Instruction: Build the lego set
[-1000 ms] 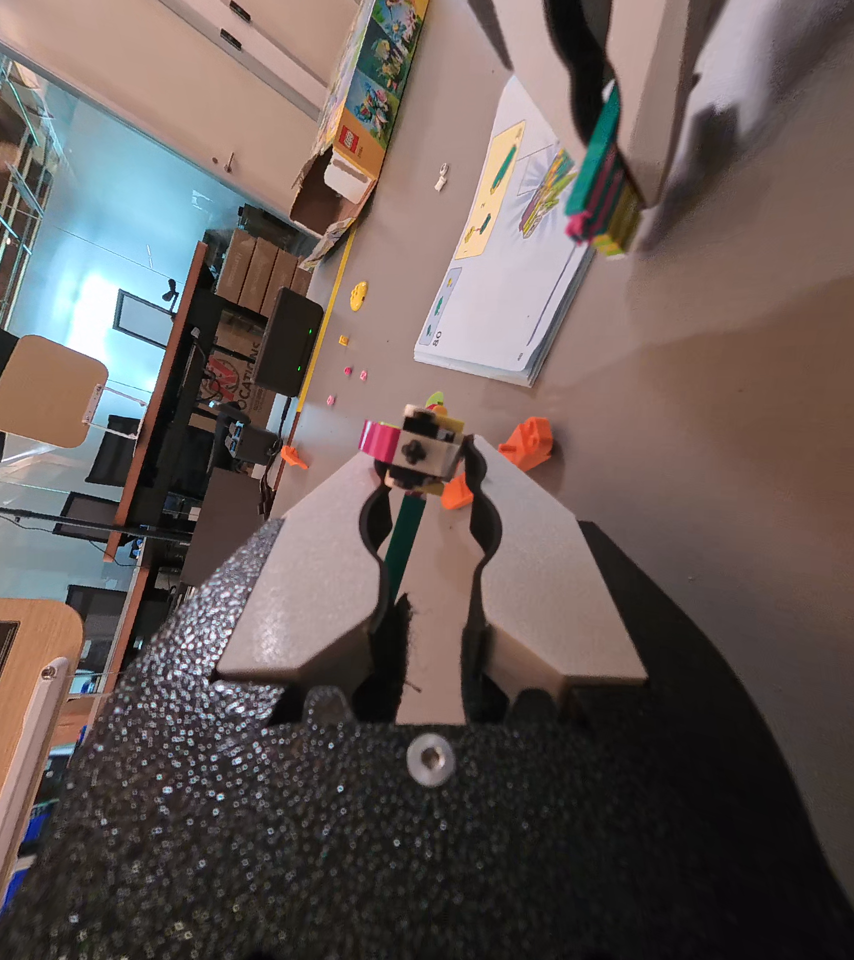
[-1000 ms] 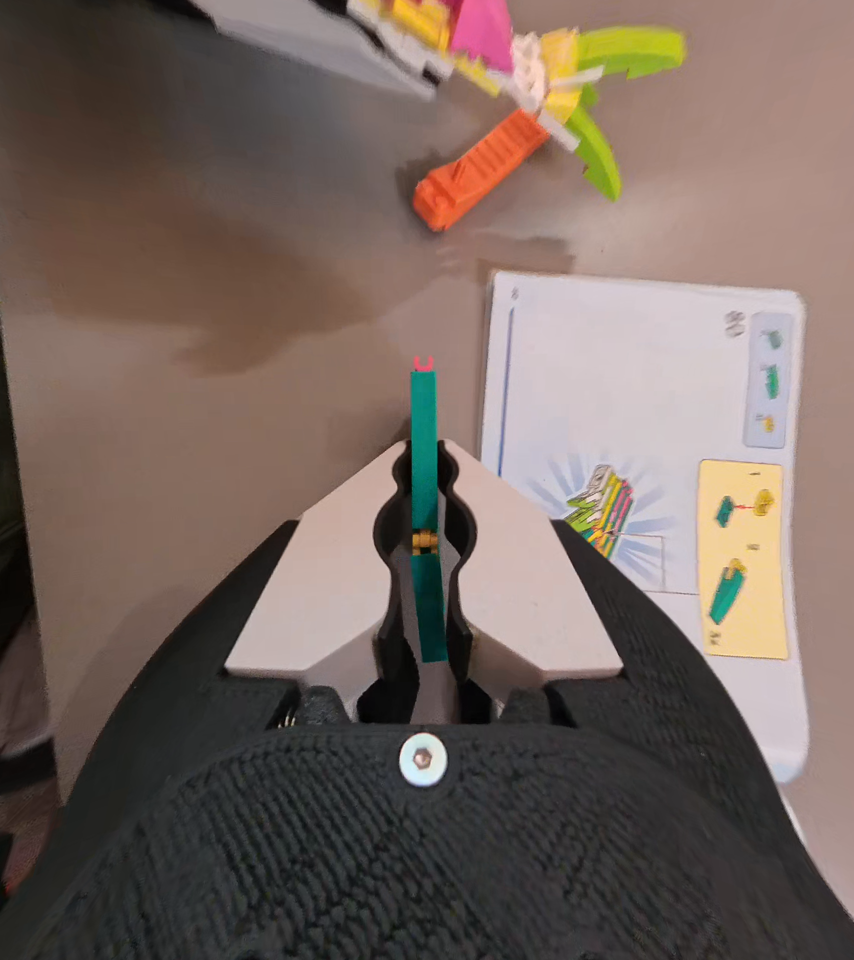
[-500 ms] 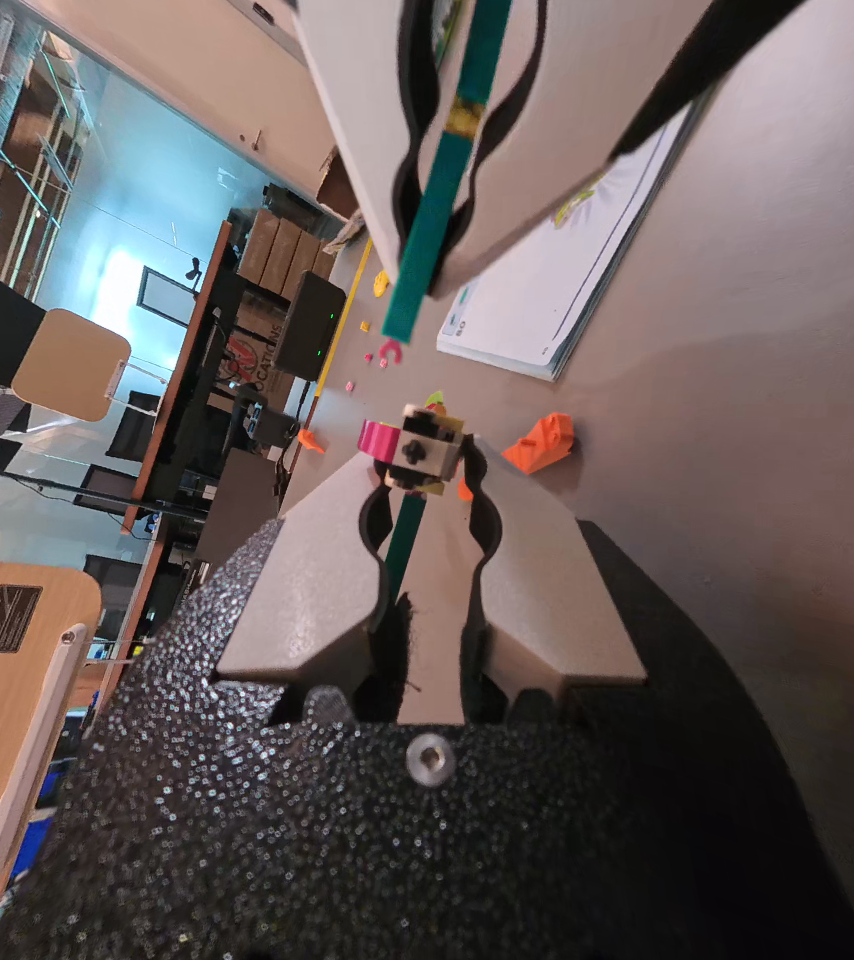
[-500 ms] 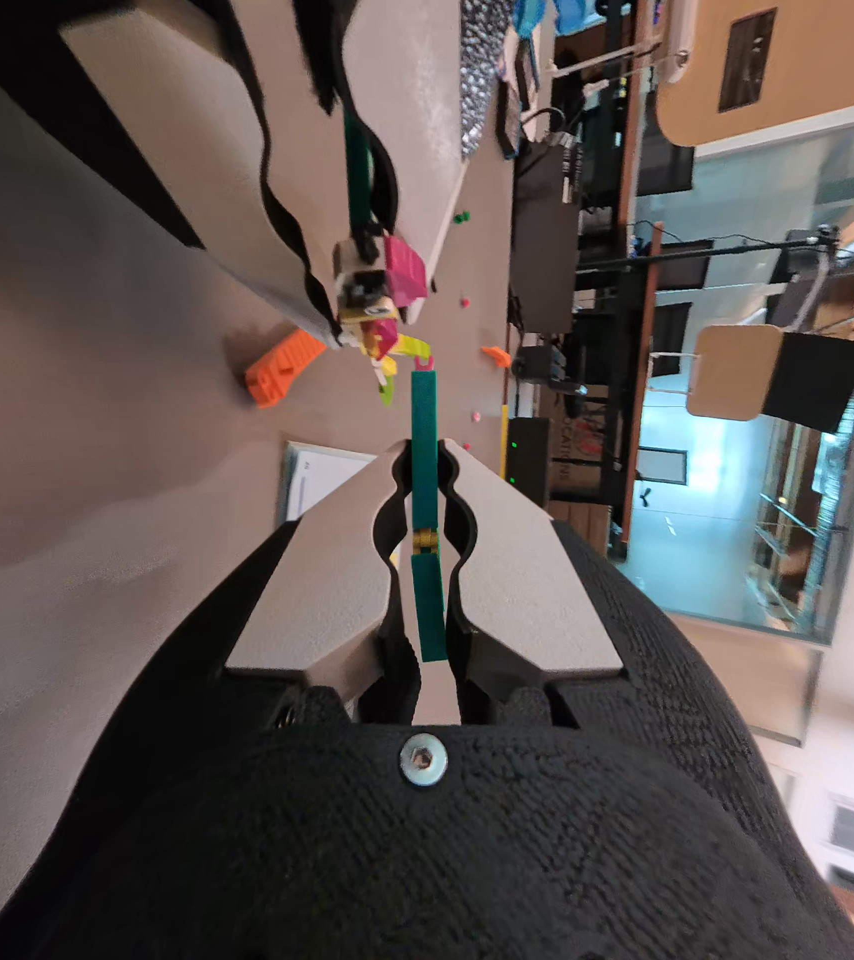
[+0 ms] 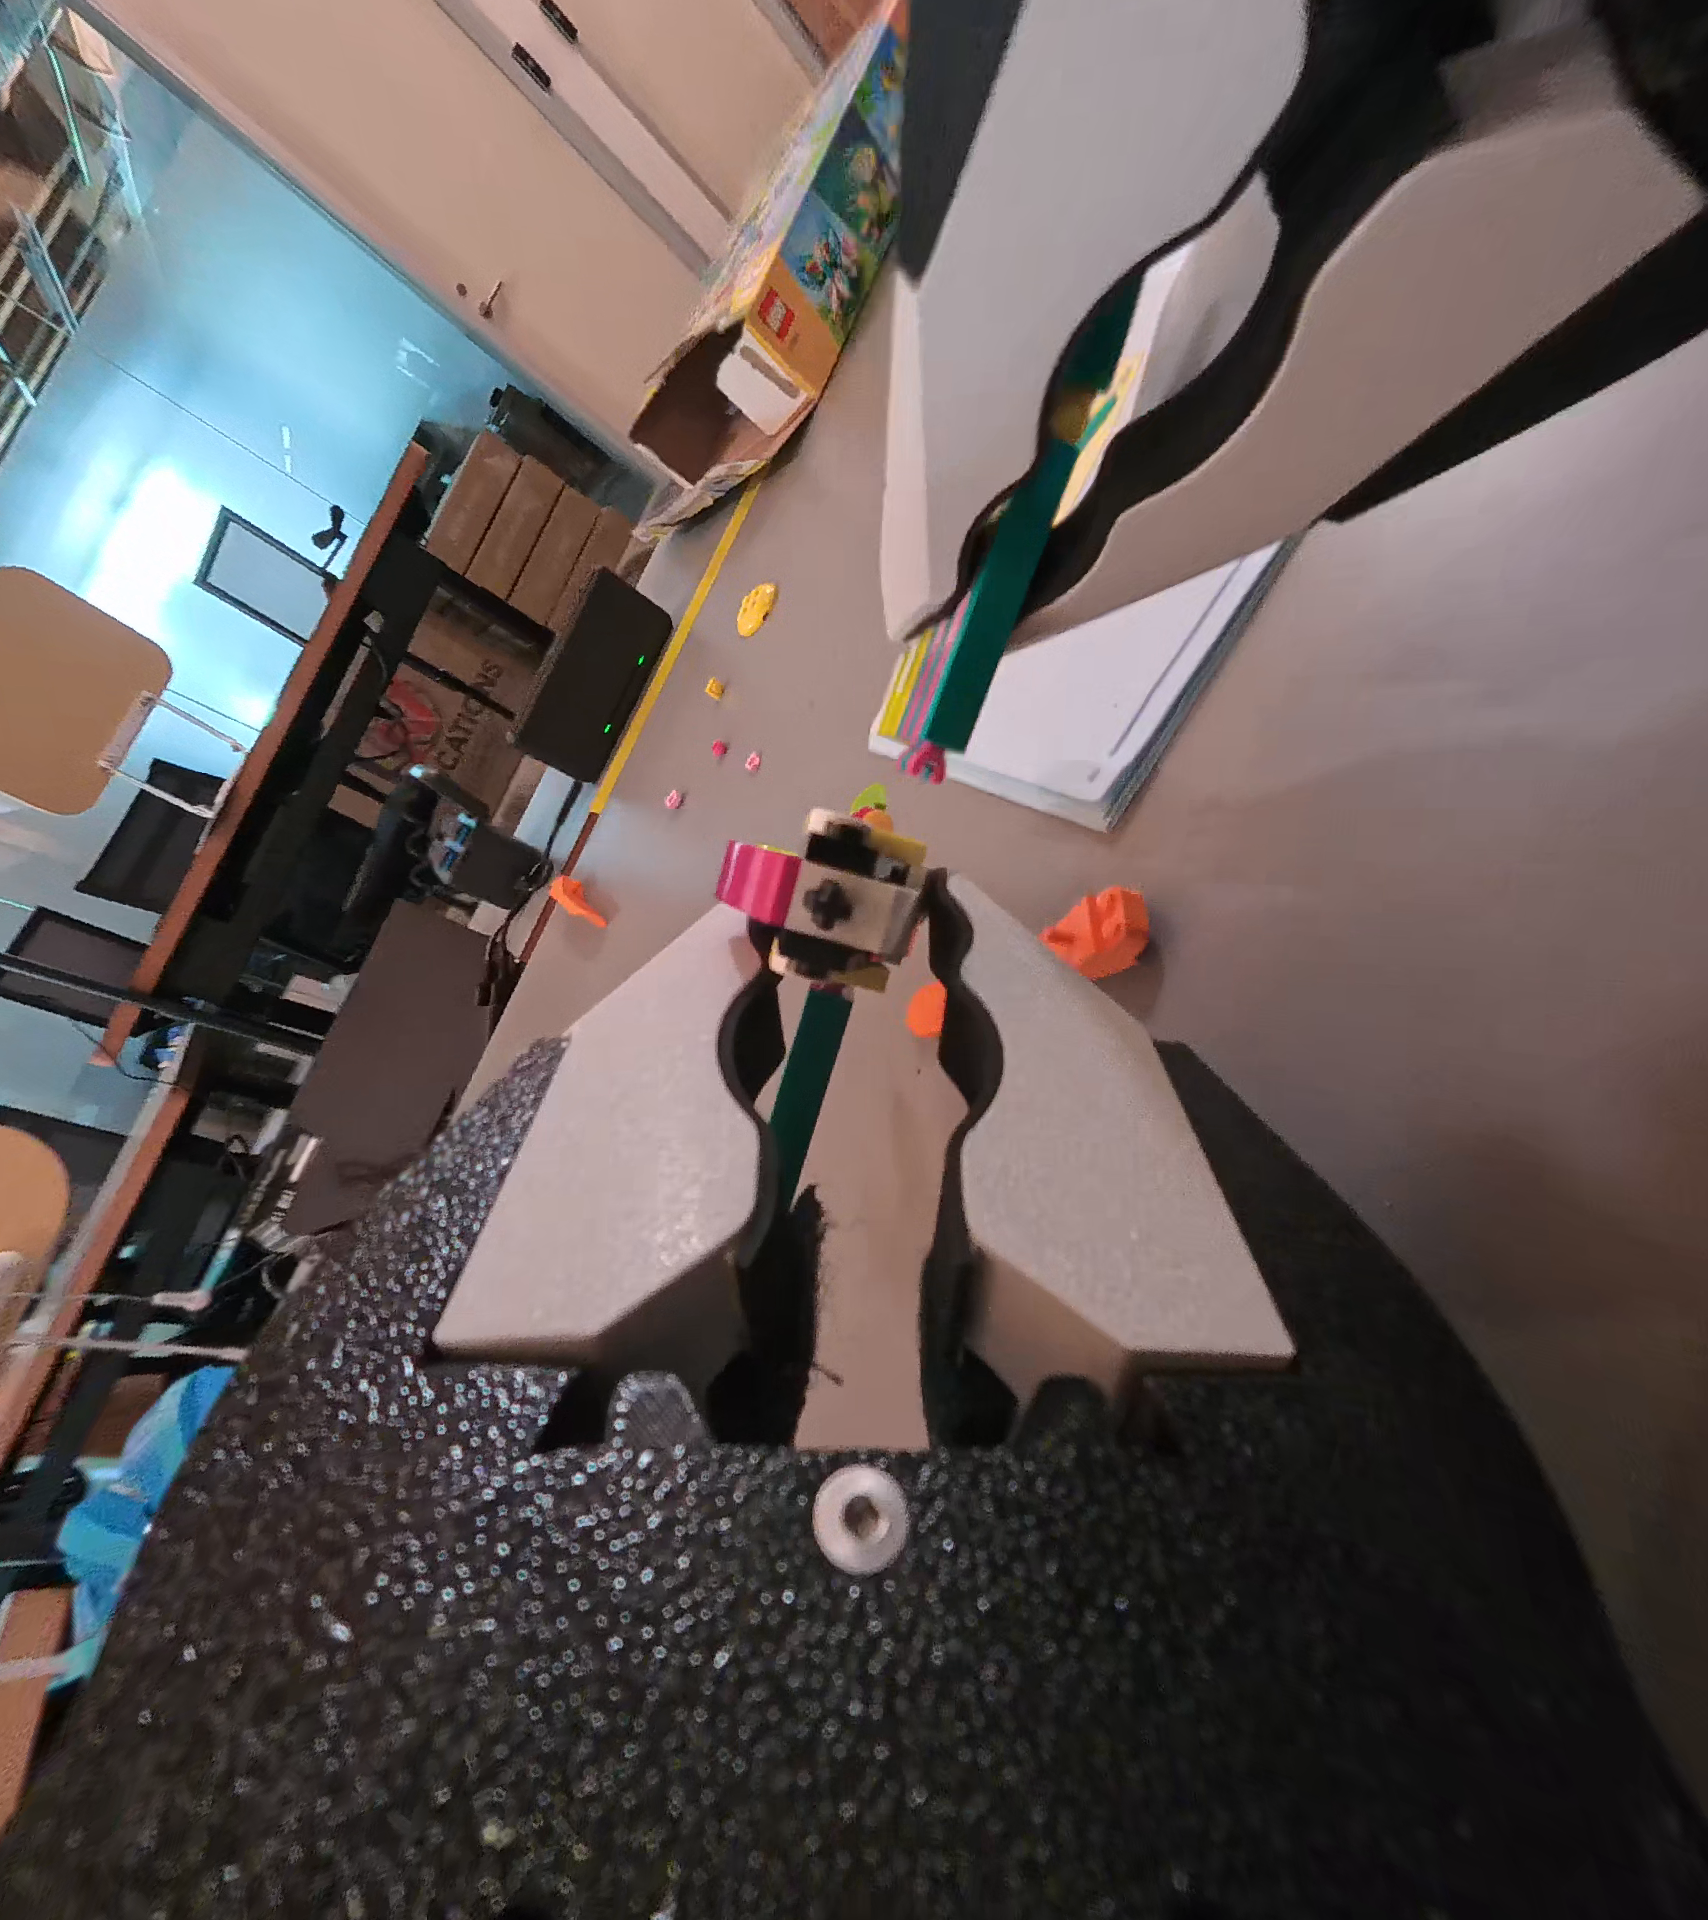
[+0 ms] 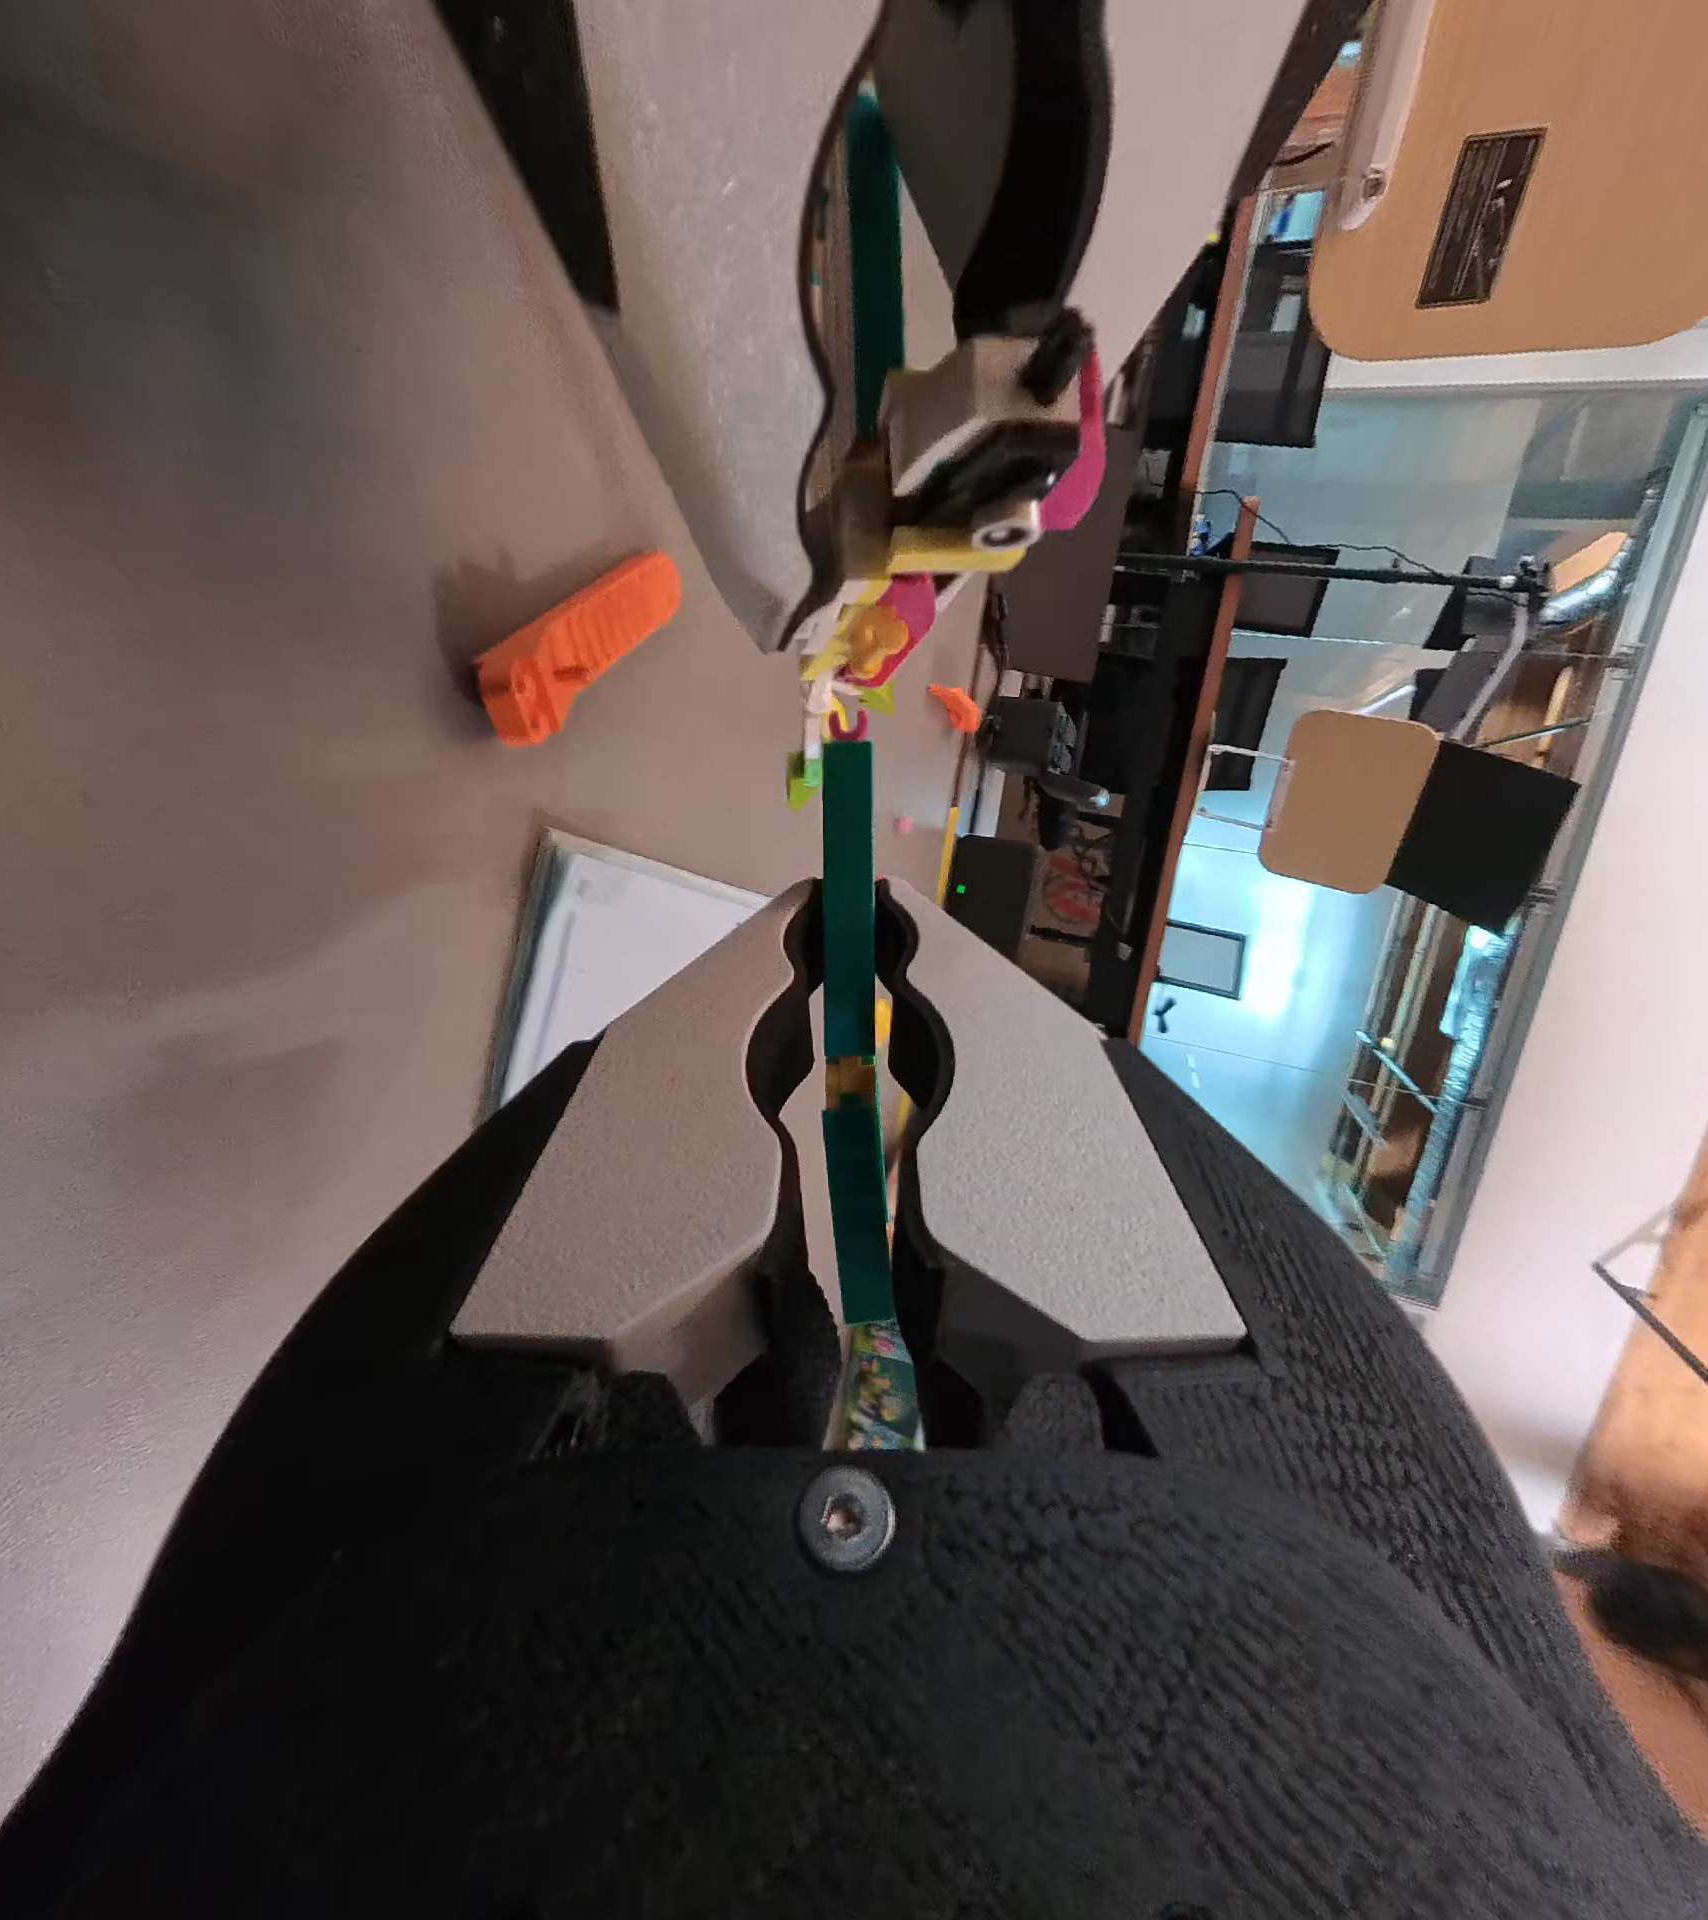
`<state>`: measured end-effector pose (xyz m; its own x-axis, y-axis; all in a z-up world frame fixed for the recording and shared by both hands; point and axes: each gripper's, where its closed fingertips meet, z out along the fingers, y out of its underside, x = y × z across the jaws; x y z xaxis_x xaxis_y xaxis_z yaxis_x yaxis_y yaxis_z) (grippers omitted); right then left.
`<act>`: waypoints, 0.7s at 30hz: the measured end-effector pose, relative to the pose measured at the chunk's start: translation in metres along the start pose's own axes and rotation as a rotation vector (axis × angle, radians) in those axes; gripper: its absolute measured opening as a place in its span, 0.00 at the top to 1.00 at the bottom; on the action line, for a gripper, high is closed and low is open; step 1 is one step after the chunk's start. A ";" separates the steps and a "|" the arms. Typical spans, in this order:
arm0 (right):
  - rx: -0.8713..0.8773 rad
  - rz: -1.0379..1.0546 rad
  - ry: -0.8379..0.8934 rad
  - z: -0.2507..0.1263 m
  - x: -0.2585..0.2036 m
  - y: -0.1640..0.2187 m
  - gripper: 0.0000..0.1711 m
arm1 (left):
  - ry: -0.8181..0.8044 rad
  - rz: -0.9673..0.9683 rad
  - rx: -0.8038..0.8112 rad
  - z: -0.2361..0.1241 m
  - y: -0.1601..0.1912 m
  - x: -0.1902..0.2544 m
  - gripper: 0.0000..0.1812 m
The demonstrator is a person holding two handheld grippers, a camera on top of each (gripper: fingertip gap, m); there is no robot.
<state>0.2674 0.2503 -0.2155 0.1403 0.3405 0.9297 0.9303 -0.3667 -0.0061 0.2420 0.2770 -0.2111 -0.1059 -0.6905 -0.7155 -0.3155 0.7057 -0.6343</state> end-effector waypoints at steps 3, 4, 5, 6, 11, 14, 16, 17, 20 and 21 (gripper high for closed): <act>-0.009 -0.061 0.068 -0.008 0.025 0.005 0.96 | 0.018 -0.022 0.029 -0.005 -0.014 -0.018 0.87; -0.004 -0.082 0.107 -0.012 0.041 0.008 0.96 | 0.027 -0.019 0.053 -0.007 -0.023 -0.028 0.87; -0.012 -0.113 0.152 -0.017 0.059 0.011 0.96 | 0.052 -0.032 0.085 -0.010 -0.036 -0.038 0.87; -0.028 -0.156 0.198 -0.022 0.079 0.015 0.96 | 0.087 -0.050 0.111 -0.013 -0.050 -0.050 0.87; -0.077 -0.512 0.443 -0.064 0.180 0.022 0.97 | 0.510 -0.327 0.290 -0.033 -0.133 -0.091 0.87; -0.114 -0.598 0.439 -0.085 0.218 0.031 0.97 | 0.623 -0.429 0.427 -0.046 -0.166 -0.111 0.87; -0.123 -0.639 0.426 -0.098 0.235 0.032 0.96 | 0.587 -0.466 0.520 -0.048 -0.178 -0.125 0.87; -0.135 -0.670 0.419 -0.103 0.241 0.031 0.97 | 0.604 -0.486 0.562 -0.052 -0.183 -0.127 0.87; -0.169 -0.765 0.410 -0.116 0.255 0.020 0.97 | 0.642 -0.528 0.664 -0.055 -0.185 -0.128 0.87; -0.162 -0.828 0.423 -0.119 0.258 0.011 0.97 | 0.692 -0.541 0.679 -0.058 -0.187 -0.126 0.87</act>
<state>0.2738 0.2306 0.0679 -0.7084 0.2159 0.6720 0.6163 -0.2750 0.7380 0.2597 0.2228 0.0140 -0.6810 -0.7236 -0.1124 0.0803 0.0788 -0.9937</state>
